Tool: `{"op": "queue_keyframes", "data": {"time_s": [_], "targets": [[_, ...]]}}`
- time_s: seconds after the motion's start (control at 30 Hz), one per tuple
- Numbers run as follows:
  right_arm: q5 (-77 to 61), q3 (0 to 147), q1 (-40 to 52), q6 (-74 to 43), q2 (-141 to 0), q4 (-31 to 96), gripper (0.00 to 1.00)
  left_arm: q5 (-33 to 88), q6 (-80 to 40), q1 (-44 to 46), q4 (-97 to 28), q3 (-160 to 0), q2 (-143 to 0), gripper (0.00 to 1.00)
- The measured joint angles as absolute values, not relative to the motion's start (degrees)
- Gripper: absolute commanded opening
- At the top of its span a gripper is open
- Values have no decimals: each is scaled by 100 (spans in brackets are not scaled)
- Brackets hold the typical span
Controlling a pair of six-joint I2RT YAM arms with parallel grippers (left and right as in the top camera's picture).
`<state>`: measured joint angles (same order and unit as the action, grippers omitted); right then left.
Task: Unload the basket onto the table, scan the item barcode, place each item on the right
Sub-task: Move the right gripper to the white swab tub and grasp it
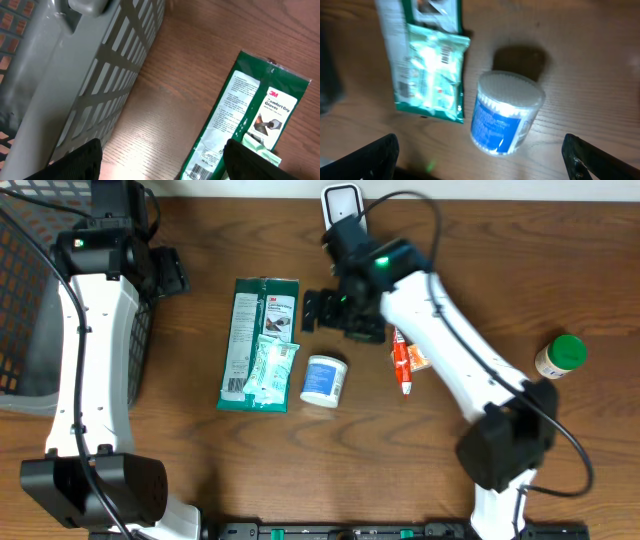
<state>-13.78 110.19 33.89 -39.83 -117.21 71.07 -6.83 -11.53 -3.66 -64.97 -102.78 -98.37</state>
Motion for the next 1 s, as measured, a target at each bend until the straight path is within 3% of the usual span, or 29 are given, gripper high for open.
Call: {"op": "queue_keyframes", "data": {"time_s": [0.67, 1.0], "targets": [[-1188, 10949, 3625, -4569, -12792, 7334, 99, -683, -1153, -366, -6497, -10278, -9837, 78], [-1146, 10374, 3736, -4711, -12805, 6755, 99, -681, -1153, -366, -6497, -10278, -9837, 78]]}}
